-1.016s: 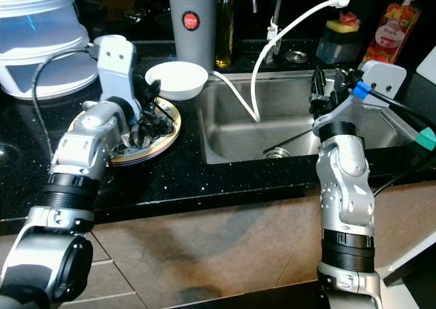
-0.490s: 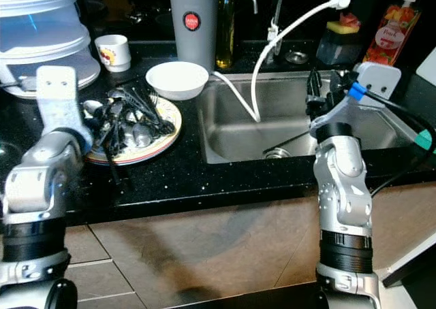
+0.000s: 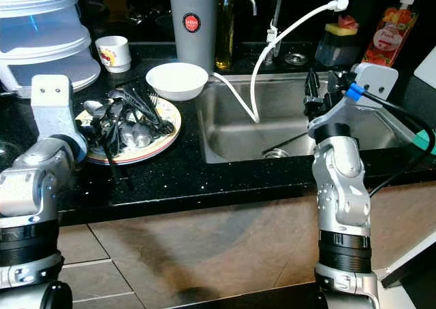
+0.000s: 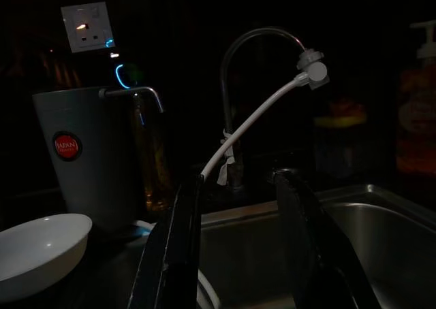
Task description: Kitchen organization
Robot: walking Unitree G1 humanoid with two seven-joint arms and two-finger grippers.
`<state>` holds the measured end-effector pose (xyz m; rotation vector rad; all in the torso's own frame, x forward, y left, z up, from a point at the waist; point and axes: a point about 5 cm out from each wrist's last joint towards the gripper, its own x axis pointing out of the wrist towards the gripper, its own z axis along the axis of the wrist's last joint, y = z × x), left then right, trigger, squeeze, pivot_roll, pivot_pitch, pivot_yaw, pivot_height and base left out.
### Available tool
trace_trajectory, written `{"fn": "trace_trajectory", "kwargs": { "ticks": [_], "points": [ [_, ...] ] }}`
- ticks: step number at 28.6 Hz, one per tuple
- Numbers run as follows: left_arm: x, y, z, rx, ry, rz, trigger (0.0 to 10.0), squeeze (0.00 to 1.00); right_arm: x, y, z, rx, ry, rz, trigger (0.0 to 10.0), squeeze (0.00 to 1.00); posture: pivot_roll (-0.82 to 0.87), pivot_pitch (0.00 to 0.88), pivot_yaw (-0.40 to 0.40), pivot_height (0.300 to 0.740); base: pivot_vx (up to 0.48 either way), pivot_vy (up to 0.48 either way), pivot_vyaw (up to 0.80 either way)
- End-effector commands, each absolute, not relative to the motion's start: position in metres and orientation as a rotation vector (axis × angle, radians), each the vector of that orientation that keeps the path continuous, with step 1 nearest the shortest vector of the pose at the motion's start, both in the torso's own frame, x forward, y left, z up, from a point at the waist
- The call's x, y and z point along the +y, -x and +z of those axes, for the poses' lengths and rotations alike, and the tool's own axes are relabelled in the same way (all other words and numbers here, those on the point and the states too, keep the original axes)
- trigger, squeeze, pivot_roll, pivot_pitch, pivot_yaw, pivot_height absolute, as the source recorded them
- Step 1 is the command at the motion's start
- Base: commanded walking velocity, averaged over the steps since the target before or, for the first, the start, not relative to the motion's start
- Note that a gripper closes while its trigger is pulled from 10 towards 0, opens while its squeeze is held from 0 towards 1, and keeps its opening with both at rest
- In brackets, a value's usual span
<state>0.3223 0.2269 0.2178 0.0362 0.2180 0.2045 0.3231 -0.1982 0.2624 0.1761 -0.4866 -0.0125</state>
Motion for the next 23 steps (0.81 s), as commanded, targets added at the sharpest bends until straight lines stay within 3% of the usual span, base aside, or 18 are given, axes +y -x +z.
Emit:
{"fn": "trace_trajectory", "kwargs": {
  "ticks": [1,3,5,6,7,8,15,16,17,18,23],
  "points": [
    [0.232,-0.321,0.206,0.284,-0.036,0.205,4.2,0.00,-0.198,-0.324,0.261,-0.476,-0.182,-0.013,10.0,0.00,0.06,0.000,-0.044,0.740,0.000,0.000,0.00],
    [0.233,-0.320,0.203,0.300,-0.036,0.212,4.2,0.00,-0.198,-0.325,0.261,-0.475,-0.182,-0.014,10.0,0.00,0.06,0.000,-0.044,0.740,0.000,0.000,0.00],
    [0.235,-0.319,0.199,0.309,-0.036,0.216,2.9,0.00,-0.198,-0.325,0.261,-0.476,-0.182,-0.012,10.0,0.00,0.06,0.000,-0.044,0.740,0.000,0.000,0.00],
    [0.235,-0.319,0.199,0.312,-0.036,0.219,1.6,0.00,-0.198,-0.325,0.261,-0.476,-0.182,-0.011,10.0,0.00,0.06,0.000,-0.048,0.740,0.000,0.000,0.00],
    [0.235,-0.319,0.199,0.312,-0.036,0.219,1.6,0.00,-0.198,-0.325,0.261,-0.476,-0.182,-0.011,10.0,0.00,0.06,0.000,-0.048,0.740,0.000,0.000,0.00],
    [0.236,-0.319,0.198,0.313,-0.036,0.220,0.0,0.00,-0.198,-0.325,0.261,-0.477,-0.181,-0.010,10.0,0.00,0.06,0.000,-0.048,0.740,0.000,0.000,0.00],
    [0.232,-0.325,0.217,0.198,-0.097,0.242,0.0,0.00,-0.197,-0.326,0.263,-0.479,-0.182,-0.006,10.0,0.00,0.06,0.000,-0.050,0.740,0.000,0.000,0.00],
    [0.231,-0.326,0.222,0.160,-0.112,0.244,2.0,0.00,-0.197,-0.326,0.263,-0.480,-0.182,-0.006,10.0,0.00,0.06,0.000,-0.050,0.740,0.000,0.000,0.00],
    [0.232,-0.327,0.228,0.118,-0.128,0.262,2.0,0.00,-0.197,-0.326,0.263,-0.480,-0.182,-0.005,10.0,0.00,0.06,0.000,-0.050,0.740,0.000,0.000,0.00],
    [0.232,-0.328,0.235,0.073,-0.142,0.279,10.0,0.00,-0.197,-0.326,0.263,-0.481,-0.182,-0.005,10.0,0.00,0.06,0.000,-0.050,0.740,0.000,0.000,0.00],
    [0.228,-0.332,0.259,-0.071,-0.118,0.281,10.0,0.00,-0.198,-0.326,0.264,-0.483,-0.180,-0.007,10.0,0.00,0.05,0.000,-0.048,0.740,0.000,0.000,0.00]
  ]
}}
